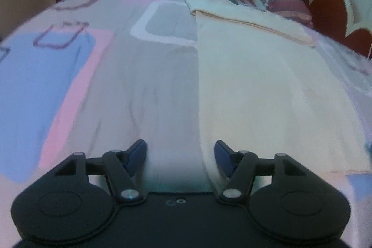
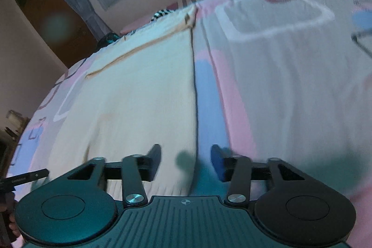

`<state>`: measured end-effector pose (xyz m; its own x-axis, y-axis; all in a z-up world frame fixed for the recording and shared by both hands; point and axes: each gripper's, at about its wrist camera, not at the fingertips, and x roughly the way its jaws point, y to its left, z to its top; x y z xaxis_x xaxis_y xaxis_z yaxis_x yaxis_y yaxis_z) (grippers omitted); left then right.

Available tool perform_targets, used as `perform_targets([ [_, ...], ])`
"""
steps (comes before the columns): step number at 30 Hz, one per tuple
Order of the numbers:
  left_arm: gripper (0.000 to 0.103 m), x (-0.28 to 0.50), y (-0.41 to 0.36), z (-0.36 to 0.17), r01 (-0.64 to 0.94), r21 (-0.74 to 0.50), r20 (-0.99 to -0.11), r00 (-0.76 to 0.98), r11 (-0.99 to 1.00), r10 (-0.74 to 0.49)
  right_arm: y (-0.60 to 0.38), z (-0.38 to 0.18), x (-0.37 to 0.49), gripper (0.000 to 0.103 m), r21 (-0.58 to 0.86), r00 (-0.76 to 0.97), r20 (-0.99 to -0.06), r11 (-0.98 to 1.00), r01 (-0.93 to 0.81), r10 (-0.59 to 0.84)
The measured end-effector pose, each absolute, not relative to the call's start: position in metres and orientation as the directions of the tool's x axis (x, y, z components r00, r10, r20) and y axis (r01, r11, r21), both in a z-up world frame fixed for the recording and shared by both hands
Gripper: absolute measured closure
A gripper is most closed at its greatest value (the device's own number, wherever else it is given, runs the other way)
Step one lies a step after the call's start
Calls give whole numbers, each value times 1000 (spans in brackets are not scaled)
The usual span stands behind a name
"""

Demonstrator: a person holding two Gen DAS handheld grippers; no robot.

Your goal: Fold small clothes

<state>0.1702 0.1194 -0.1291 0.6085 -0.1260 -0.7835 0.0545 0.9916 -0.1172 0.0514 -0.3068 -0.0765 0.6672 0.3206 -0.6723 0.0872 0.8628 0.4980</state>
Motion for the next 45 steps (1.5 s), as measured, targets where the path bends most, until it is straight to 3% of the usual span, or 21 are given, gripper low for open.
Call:
perform_targets([
  [5,43,170,129,-132,32,-348,-767,566,937,-304,-306,-88,44,63,573,645,-662,813,106,382],
  [10,48,189,141,-141,-19,-458,-739,564,889,-368,-308,-90,54,63,568,658,-659,815,116,365],
  [12,53,201,145,-145,-23,-475,-735,560,879,-383,-318,-93,63,63,584,668,-652,800,141,358],
  [18,53,217,134,-151,31,-520,-720,522,854,-457,-325,-99,80,63,644,640,-632,756,119,437],
  [21,53,211,131,-152,79,-528,-715,496,846,-493,-319,-96,76,78,664,605,-625,744,78,493],
  [24,59,212,135,-158,84,-549,-706,487,832,-515,-317,-97,71,82,679,592,-616,731,64,520],
  [29,60,221,130,-163,79,-563,-694,496,823,-522,-317,-106,80,83,726,574,-590,685,70,567],
  [30,65,223,128,-163,82,-558,-695,497,826,-519,-316,-106,81,83,722,570,-592,689,62,570],
  [31,70,223,126,-163,87,-545,-701,498,834,-510,-315,-106,81,94,720,568,-594,692,60,569],
  [32,92,221,128,-162,86,-529,-711,498,844,-496,-315,-105,81,98,721,569,-591,691,55,572],
  [33,101,220,128,-162,78,-514,-724,495,854,-481,-316,-103,80,98,724,572,-585,688,50,575],
  [36,100,208,137,-154,89,-525,-674,564,847,-477,-319,-96,78,98,716,587,-579,697,34,566],
  [39,99,205,137,-155,89,-510,-679,570,856,-464,-324,-97,75,98,722,593,-569,691,30,569],
  [40,96,206,136,-156,85,-505,-687,562,859,-460,-324,-99,76,98,708,594,-584,705,39,553],
  [41,86,208,135,-159,82,-494,-699,554,865,-452,-326,-101,76,97,702,600,-592,710,54,539],
  [45,82,214,132,-164,76,-495,-701,553,866,-449,-335,-111,80,93,731,620,-577,674,104,531],
])
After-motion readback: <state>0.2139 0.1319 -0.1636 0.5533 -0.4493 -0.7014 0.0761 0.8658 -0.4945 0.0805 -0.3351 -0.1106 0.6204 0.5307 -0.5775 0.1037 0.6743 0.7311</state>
